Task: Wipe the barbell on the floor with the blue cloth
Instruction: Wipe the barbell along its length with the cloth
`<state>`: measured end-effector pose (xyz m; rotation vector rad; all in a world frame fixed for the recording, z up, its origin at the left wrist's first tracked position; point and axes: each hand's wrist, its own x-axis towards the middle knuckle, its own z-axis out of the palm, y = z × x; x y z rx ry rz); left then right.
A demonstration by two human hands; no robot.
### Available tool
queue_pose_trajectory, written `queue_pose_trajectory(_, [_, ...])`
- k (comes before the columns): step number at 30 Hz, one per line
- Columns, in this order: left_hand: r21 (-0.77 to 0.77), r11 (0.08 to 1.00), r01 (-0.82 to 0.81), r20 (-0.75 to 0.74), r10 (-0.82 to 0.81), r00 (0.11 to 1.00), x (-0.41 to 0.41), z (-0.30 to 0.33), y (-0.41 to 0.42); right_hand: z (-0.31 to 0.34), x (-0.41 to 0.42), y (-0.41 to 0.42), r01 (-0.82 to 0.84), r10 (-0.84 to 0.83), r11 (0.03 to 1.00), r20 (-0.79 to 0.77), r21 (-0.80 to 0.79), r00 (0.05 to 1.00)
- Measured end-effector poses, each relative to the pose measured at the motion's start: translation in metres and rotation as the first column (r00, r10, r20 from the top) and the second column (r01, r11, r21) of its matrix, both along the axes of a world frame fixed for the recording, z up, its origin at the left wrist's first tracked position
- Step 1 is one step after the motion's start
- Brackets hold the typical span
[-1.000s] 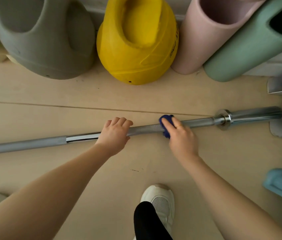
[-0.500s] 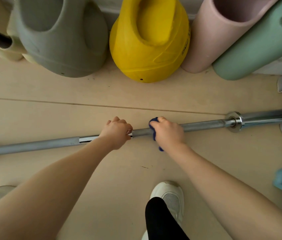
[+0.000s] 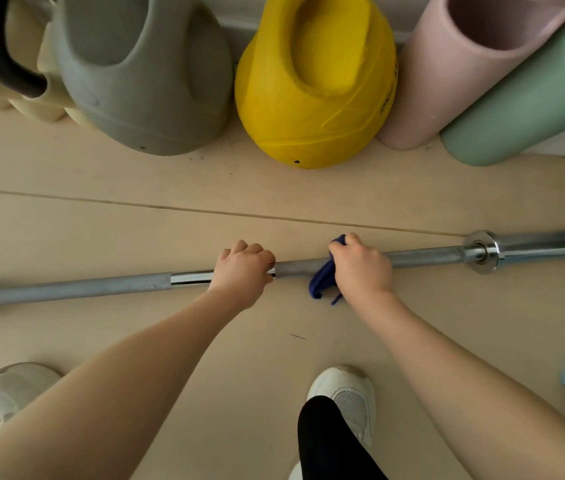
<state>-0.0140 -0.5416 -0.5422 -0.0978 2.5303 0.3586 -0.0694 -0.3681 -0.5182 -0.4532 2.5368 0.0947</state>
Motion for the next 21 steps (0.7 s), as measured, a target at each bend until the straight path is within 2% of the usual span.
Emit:
queue_pose_trajectory(2, [-0.023,0.999,0.040,-0.006,-0.040,0.999,-0.001,0.001,0.000,0.000,0.007,-0.013,0.072,-0.069,0.993,0.032,-0.096,0.997])
queue_pose_trajectory(5, [-0.060,0.995,0.076,0.013,-0.076,0.997,-0.003,0.003,0.002,-0.008,0.018,-0.035,0.021,0.010,0.974,0.134,-0.226,0.991])
queue_pose_trajectory(8, [-0.080,0.993,0.084,0.016,-0.083,0.996,-0.002,0.002,0.003,-0.015,0.003,-0.013,0.022,-0.003,0.983,0.105,-0.182,0.995])
queue_pose_trajectory(12, [-0.039,0.991,0.125,0.007,-0.125,0.992,0.000,0.001,0.007,-0.014,-0.019,0.059,0.195,-0.193,0.981,-0.092,0.007,0.977])
queue_pose_trajectory(14, [0.004,0.979,0.203,-0.006,-0.203,0.979,-0.003,0.004,0.011,-0.014,-0.022,0.075,0.360,-0.363,0.932,-0.153,-0.046,0.919])
queue_pose_trajectory(16, [0.016,0.966,0.257,-0.044,-0.256,0.966,-0.007,0.007,0.020,-0.016,-0.017,0.062,0.431,-0.446,0.893,-0.127,-0.128,0.886])
queue_pose_trajectory(17, [0.009,0.965,0.261,-0.061,-0.260,0.964,-0.009,0.007,0.026,-0.017,-0.012,0.052,0.389,-0.408,0.906,-0.096,-0.167,0.908])
queue_pose_trajectory(19, [-0.003,0.971,0.238,-0.070,-0.238,0.969,-0.016,0.007,0.042,-0.018,0.001,0.037,0.201,-0.214,0.955,-0.037,-0.217,0.976])
queue_pose_trajectory(21, [0.010,0.973,0.230,-0.066,-0.229,0.971,-0.027,0.006,0.056,-0.017,0.001,0.046,0.118,-0.128,0.971,-0.035,-0.210,0.991])
